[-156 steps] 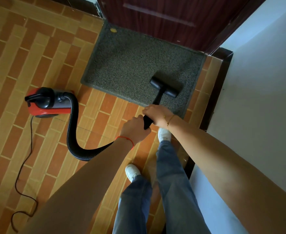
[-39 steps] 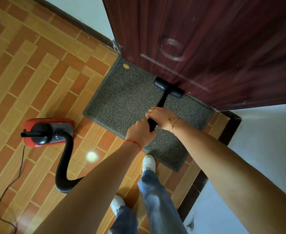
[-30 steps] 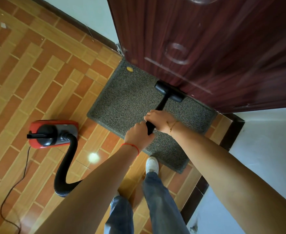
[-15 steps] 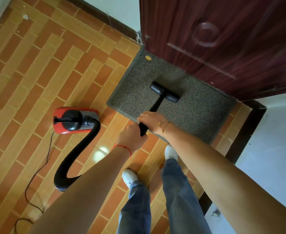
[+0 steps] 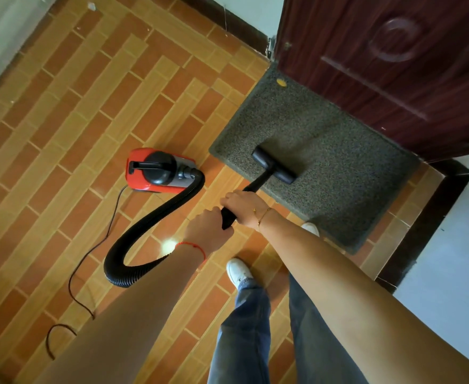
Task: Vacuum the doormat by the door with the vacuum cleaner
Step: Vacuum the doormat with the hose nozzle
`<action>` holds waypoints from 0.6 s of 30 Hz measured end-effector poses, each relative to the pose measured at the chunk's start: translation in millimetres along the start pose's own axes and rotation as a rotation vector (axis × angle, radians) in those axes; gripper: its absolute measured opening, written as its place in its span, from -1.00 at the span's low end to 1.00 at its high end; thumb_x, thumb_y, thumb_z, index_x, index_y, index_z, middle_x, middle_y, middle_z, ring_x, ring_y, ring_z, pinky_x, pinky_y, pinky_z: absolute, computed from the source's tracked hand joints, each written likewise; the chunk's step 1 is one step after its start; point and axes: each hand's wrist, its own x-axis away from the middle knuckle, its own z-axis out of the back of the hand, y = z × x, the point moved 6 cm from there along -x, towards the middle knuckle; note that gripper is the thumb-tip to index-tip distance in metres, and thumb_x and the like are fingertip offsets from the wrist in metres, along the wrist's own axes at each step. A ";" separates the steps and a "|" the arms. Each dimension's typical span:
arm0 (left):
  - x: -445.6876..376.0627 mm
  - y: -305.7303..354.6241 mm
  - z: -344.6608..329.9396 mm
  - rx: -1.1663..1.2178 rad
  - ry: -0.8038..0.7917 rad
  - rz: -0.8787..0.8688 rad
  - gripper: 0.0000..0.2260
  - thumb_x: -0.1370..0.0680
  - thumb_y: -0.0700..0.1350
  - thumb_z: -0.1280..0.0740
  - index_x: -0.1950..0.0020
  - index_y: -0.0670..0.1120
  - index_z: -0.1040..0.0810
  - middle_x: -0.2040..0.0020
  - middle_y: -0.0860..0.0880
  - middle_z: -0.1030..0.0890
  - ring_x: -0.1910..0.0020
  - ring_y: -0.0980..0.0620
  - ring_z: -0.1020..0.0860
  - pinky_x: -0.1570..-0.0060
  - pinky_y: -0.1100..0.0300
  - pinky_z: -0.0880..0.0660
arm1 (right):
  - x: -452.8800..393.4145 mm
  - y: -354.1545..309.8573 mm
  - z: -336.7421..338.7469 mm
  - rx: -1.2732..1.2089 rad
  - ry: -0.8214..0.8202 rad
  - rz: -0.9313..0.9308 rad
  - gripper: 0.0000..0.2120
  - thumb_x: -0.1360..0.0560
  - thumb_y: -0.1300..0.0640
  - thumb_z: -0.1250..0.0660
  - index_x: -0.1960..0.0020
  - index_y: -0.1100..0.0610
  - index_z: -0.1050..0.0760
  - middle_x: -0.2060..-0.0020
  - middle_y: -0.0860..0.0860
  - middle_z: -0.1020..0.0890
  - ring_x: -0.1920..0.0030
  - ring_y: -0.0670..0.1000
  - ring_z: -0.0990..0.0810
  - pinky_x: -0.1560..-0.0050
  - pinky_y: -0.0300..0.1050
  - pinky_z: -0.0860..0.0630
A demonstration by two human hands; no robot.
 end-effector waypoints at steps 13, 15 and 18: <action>23.8 -51.0 -3.4 0.002 0.028 0.034 -0.80 -0.52 0.04 -0.24 0.00 -0.07 -0.40 0.30 0.03 -0.44 0.34 0.02 -0.50 0.42 0.21 -0.37 | -12.8 -52.5 -4.2 0.004 -0.002 0.040 -0.71 -0.48 0.38 -0.27 -0.15 0.14 -0.43 -0.08 0.08 -0.55 -0.15 0.11 -0.51 0.02 -0.02 -0.52; 19.4 -45.5 -1.5 0.004 0.026 0.029 -0.79 -0.52 0.04 -0.23 -0.01 -0.08 -0.41 0.29 0.02 -0.45 0.32 0.01 -0.51 0.40 0.19 -0.42 | -13.5 -45.6 -1.8 0.011 0.002 0.043 -0.71 -0.47 0.38 -0.28 -0.14 0.14 -0.42 -0.08 0.07 -0.54 -0.16 0.11 -0.50 0.02 -0.03 -0.51; 9.5 -30.9 1.9 0.002 0.022 0.010 -0.78 -0.53 0.04 -0.23 -0.03 -0.10 -0.41 0.30 0.02 -0.43 0.33 0.01 -0.50 0.40 0.18 -0.44 | -13.3 -28.9 4.1 0.021 0.011 0.061 -0.71 -0.48 0.38 -0.27 -0.15 0.14 -0.42 -0.10 0.06 -0.53 -0.19 0.10 -0.48 -0.01 -0.04 -0.50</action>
